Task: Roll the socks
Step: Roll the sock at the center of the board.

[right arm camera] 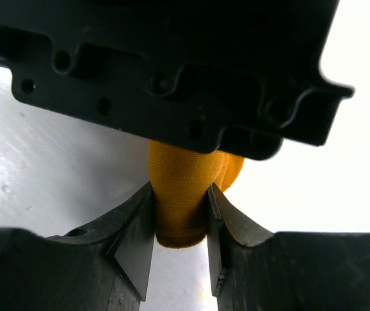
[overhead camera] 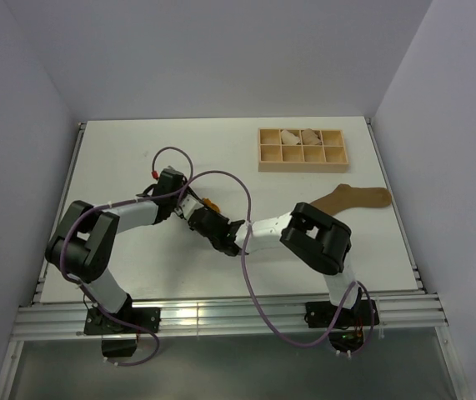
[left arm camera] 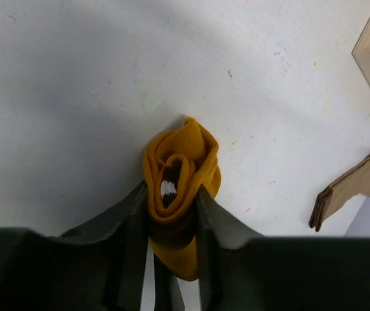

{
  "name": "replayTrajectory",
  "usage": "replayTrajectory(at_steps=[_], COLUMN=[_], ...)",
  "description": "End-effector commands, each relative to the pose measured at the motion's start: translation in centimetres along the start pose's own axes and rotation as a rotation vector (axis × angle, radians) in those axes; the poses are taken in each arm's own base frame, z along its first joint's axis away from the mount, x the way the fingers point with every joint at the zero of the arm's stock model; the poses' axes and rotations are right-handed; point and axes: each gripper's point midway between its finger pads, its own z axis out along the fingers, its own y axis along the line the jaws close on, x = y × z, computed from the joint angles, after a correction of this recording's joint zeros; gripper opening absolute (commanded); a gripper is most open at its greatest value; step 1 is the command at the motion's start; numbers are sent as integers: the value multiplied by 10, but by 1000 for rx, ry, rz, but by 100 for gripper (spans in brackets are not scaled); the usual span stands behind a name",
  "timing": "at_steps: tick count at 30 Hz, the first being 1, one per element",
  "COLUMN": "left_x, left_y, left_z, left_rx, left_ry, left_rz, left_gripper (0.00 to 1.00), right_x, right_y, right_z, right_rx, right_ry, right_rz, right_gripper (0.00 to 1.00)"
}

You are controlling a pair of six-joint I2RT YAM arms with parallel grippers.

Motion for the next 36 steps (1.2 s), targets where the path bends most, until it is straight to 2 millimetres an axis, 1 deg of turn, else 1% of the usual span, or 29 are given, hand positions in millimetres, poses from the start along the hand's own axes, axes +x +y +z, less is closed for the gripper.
replayTrajectory(at_steps=[1, 2, 3, 4, 5, 6, 8, 9, 10, 11, 12, 14, 15, 17, 18, 19, 20, 22, 23, 24, 25, 26, 27, 28, 30, 31, 35, 36], left_x=[-5, -8, -10, -17, -21, -27, -32, -33, -40, -42, -42, -49, -48, -54, -53, -58, -58, -61, -65, -59, -59, -62, -54, -49, -46, -39, -29, -26], left_y=[-18, -18, -14, -13, -11, -8, -6, -1, -1, 1, 7, 10, 15, 18, 24, 23, 26, 29, 27, 27, 23, 12, 14, 12, 4, 4, -10, -13], left_z=[-20, -22, -23, -27, -29, -33, -37, -39, -44, -46, -47, -53, -55, -62, -64, -70, -73, -81, -83, -83, -86, -87, -84, -80, -75, -69, -53, -46], left_rx=[47, 51, 47, 48, 51, 53, 58, 52, 58, 57, 51, 56, 46, 48, 38, 48, 45, 49, 67, 88, 116, 174, 192, 208, 247, 247, 287, 300], left_ry=[-30, -43, -48, -68, -79, -98, -113, -120, -148, -156, -163, -192, -197, -224, -228, -248, -256, -277, -295, -280, -282, -293, -269, -243, -230, -201, -171, -159], left_rz=[9, 2, -6, -20, -26, -39, -52, -60, -68, -79, -83, -99, -105, -118, -123, -126, -123, -125, -111, -102, -96, -83, -81, -81, -78, -78, -87, -89], left_gripper=[39, 44, 54, 58, 61, 67, 70, 74, 76, 77, 78, 79, 79, 79, 79, 79, 79, 79, 79, 79, 78, 78, 78, 78, 79, 78, 79, 79], right_x=[55, 57, 58, 59, 58, 60, 60, 57, 60, 59, 58, 60, 56, 54, 50, 49, 46, 42, 41, 39, 39, 42, 39, 41, 43, 44, 50, 49], right_y=[11, 9, 8, 12, 8, 8, 5, 4, 3, 7, 3, 4, 7, 5, 6, 0, -3, -5, -10, -13, -13, -13, -14, -11, -10, -10, -12, -12], right_z=[4, 5, 4, 2, 4, 2, 1, 1, 0, -2, -1, -3, -5, -7, -10, -9, -10, -13, -12, -12, -13, -12, -11, -11, -9, -9, -7, -7], right_rx=[-139, -149, -162, -204, -218, -239, -288, -303, -316, -347, -353, -383, -425, -460, -493, -496, -503, -539, -543, -549, -559, -562, -565, -579, -576, -573, -546, -544], right_ry=[180, 190, 196, 200, 199, 218, 230, 232, 251, 254, 256, 277, 268, 267, 257, 250, 241, 228, 223, 217, 220, 230, 227, 240, 249, 251, 270, 268], right_rz=[-17, 8, 20, 37, 76, 91, 144, 157, 164, 177, 192, 216, 234, 281, 301, 327, 349, 382, 401, 409, 410, 414, 412, 410, 409, 410, 398, 395], right_gripper=[15, 13, 11, 10, 9, 7, 7, 6, 6, 6, 5, 3, 2, 1, 0, 0, 0, 0, 0, 0, 0, 0, 0, 0, 0, 0, 0, 0])
